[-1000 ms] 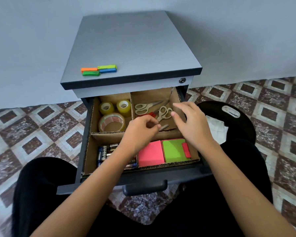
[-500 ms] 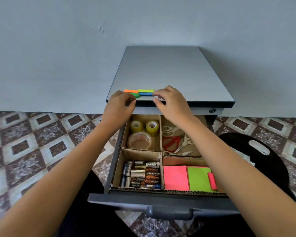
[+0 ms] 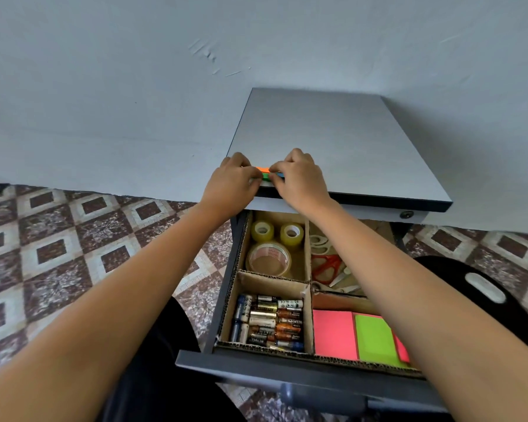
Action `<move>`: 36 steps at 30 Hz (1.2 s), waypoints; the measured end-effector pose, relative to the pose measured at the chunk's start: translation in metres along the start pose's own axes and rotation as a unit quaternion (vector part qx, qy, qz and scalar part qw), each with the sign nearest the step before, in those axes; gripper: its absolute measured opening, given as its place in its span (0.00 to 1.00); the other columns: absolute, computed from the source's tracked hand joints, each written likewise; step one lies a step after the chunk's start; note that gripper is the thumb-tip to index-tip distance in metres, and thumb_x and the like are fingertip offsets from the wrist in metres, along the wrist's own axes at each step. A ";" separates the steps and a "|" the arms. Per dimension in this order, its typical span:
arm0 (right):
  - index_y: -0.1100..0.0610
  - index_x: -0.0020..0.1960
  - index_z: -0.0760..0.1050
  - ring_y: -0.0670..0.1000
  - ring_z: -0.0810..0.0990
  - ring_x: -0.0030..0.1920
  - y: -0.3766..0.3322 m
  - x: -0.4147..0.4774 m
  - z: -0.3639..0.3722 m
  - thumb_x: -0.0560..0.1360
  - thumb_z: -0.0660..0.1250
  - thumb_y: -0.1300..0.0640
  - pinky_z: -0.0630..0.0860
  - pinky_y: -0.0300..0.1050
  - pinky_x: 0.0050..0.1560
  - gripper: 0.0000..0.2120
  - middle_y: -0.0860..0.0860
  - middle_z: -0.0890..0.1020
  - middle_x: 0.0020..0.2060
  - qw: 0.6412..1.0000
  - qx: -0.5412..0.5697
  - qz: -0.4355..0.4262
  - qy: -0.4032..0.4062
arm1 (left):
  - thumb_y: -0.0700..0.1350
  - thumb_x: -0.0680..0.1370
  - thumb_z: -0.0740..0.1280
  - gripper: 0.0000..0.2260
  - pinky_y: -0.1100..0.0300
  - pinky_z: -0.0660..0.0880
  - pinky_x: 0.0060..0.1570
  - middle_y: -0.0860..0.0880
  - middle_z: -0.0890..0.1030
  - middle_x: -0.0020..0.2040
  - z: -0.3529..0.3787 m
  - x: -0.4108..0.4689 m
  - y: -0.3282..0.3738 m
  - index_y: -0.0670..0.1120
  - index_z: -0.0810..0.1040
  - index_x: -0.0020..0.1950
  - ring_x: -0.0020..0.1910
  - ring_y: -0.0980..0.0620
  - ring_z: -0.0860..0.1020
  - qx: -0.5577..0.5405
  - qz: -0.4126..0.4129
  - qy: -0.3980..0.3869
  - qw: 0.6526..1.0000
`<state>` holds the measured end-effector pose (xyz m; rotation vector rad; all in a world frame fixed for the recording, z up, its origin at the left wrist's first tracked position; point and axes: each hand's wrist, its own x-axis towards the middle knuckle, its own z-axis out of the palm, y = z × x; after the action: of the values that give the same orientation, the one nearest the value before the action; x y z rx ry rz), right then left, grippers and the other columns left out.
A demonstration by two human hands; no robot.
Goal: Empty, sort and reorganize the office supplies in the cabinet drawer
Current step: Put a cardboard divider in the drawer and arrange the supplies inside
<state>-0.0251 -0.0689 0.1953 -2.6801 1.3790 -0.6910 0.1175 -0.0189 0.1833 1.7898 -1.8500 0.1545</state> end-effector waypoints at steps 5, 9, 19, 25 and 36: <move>0.58 0.60 0.77 0.54 0.71 0.56 -0.001 0.003 0.001 0.79 0.61 0.52 0.69 0.46 0.51 0.15 0.55 0.73 0.55 1.000 -0.025 0.000 -0.002 | 0.40 0.77 0.65 0.09 0.47 0.73 0.50 0.38 0.76 0.52 0.001 0.000 -0.003 0.40 0.82 0.54 0.51 0.38 0.73 -0.011 0.009 0.002 1.000; 0.58 0.60 0.77 0.54 0.71 0.57 -0.001 0.005 0.000 0.79 0.61 0.51 0.69 0.47 0.51 0.15 0.55 0.73 0.55 0.999 -0.040 0.005 -0.003 | 0.41 0.77 0.64 0.10 0.47 0.72 0.51 0.39 0.75 0.54 0.001 0.000 -0.004 0.41 0.81 0.55 0.53 0.40 0.73 -0.011 0.011 -0.003 1.000; 0.56 0.59 0.78 0.56 0.69 0.59 -0.001 0.017 -0.012 0.79 0.62 0.49 0.68 0.50 0.56 0.15 0.55 0.71 0.57 0.995 -0.047 -0.013 -0.091 | 0.40 0.77 0.64 0.09 0.49 0.72 0.50 0.39 0.76 0.53 0.000 -0.002 -0.005 0.40 0.81 0.53 0.52 0.41 0.73 -0.018 0.013 -0.002 1.000; 0.58 0.59 0.76 0.56 0.68 0.60 -0.003 0.017 -0.012 0.78 0.62 0.50 0.68 0.52 0.57 0.15 0.56 0.71 0.57 0.993 -0.050 -0.030 -0.105 | 0.39 0.77 0.63 0.09 0.49 0.71 0.50 0.41 0.78 0.55 -0.003 -0.002 -0.004 0.39 0.78 0.55 0.54 0.41 0.73 -0.017 0.016 -0.014 1.000; 0.58 0.58 0.75 0.55 0.68 0.61 -0.003 0.013 -0.008 0.79 0.62 0.52 0.66 0.50 0.57 0.12 0.55 0.71 0.58 0.995 -0.040 -0.053 -0.077 | 0.45 0.80 0.60 0.14 0.50 0.67 0.54 0.42 0.76 0.60 -0.009 0.004 -0.005 0.43 0.77 0.63 0.59 0.42 0.70 0.064 0.006 -0.056 0.996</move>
<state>-0.0194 -0.0757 0.2082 -2.8171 1.2613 -0.4342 0.1252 -0.0187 0.1912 1.9094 -1.9691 0.1840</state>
